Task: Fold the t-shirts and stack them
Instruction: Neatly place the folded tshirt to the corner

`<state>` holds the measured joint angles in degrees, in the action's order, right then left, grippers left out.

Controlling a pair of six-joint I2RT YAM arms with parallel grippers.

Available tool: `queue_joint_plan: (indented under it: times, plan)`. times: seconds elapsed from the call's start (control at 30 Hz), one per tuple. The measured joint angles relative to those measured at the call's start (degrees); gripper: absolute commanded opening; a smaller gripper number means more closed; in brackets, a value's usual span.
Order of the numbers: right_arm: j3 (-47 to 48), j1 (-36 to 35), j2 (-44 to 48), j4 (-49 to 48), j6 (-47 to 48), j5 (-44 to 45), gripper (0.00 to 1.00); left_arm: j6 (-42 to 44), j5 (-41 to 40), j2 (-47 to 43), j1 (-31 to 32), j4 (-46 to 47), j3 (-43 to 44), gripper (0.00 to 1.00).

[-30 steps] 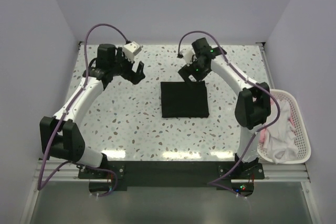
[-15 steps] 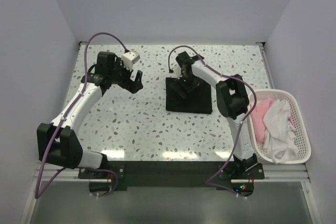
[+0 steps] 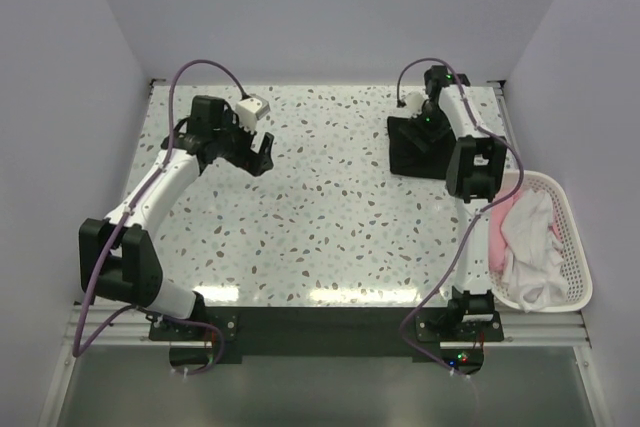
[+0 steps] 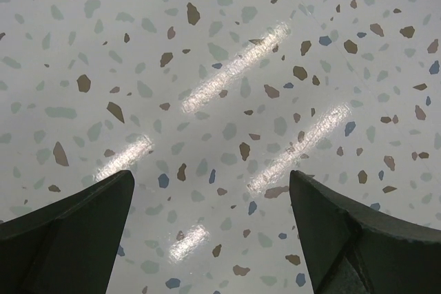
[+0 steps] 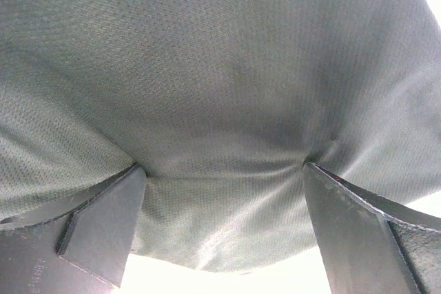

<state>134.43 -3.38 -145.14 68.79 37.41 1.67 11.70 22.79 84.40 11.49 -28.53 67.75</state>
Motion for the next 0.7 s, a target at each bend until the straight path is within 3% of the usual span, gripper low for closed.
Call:
queue_joint_plan:
  times: [0.33,0.7]
  plan:
    - [-0.57,5.97,0.13,-0.70,10.10,1.84,0.99,1.36,-1.36,1.09,0.00,-0.74,1.55,1.00]
    - [1.70,8.76,-0.35,-2.29,8.87,3.19,0.99,1.60,-2.25,1.16,0.00,-1.46,1.55,1.00]
